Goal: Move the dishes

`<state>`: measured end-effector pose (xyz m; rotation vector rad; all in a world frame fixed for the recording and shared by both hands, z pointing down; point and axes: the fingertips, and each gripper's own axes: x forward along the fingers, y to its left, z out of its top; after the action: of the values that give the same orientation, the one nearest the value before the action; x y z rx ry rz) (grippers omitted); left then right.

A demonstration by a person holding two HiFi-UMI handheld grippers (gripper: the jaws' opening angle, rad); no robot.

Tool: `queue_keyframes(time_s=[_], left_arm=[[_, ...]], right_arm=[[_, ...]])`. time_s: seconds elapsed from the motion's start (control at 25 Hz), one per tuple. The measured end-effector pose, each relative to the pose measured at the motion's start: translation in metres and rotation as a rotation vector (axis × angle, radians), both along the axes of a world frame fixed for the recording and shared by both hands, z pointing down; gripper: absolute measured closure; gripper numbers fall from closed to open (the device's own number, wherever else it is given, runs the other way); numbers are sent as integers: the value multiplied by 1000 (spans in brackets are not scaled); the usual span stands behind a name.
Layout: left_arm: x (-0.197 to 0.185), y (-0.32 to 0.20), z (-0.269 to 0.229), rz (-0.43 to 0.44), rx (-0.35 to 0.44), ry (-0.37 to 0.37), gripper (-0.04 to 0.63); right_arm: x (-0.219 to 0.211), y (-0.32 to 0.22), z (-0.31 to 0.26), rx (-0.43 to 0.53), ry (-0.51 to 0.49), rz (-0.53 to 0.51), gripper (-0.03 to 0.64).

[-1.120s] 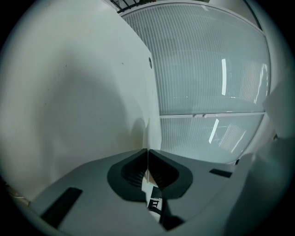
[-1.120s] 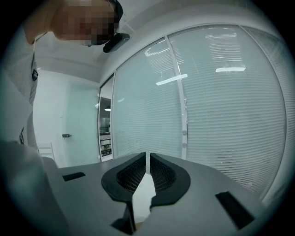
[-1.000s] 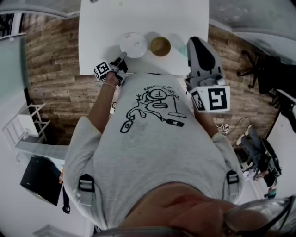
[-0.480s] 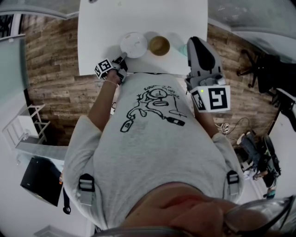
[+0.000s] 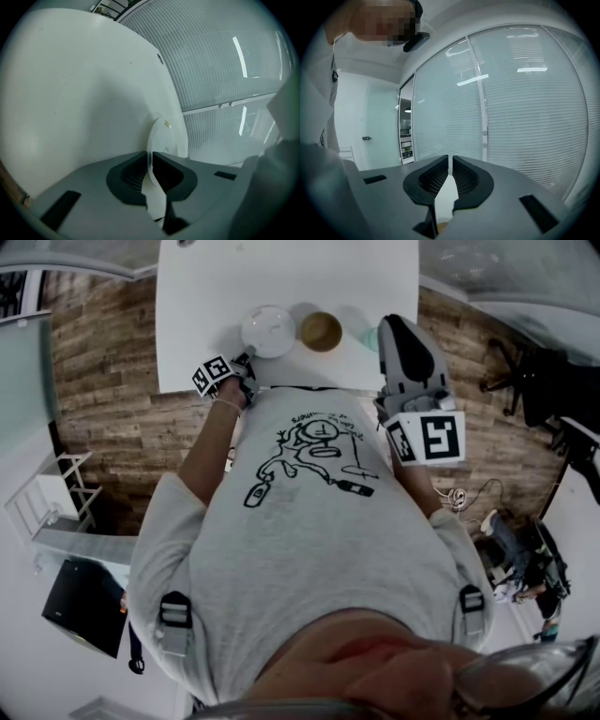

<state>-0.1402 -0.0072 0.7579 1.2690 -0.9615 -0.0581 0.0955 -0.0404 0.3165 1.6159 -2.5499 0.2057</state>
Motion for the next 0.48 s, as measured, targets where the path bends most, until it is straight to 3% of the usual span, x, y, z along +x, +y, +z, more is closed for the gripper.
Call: queue_keyframes(time_s=[0.32,0.48], left_arm=[[4,-2,-6,35,24,-51,488],[5,-2,-11,68,34,-115,434]], right_arm=[[4,0,5,-11,-4,0,565],[5,1,6,-12,-5,-1,565]])
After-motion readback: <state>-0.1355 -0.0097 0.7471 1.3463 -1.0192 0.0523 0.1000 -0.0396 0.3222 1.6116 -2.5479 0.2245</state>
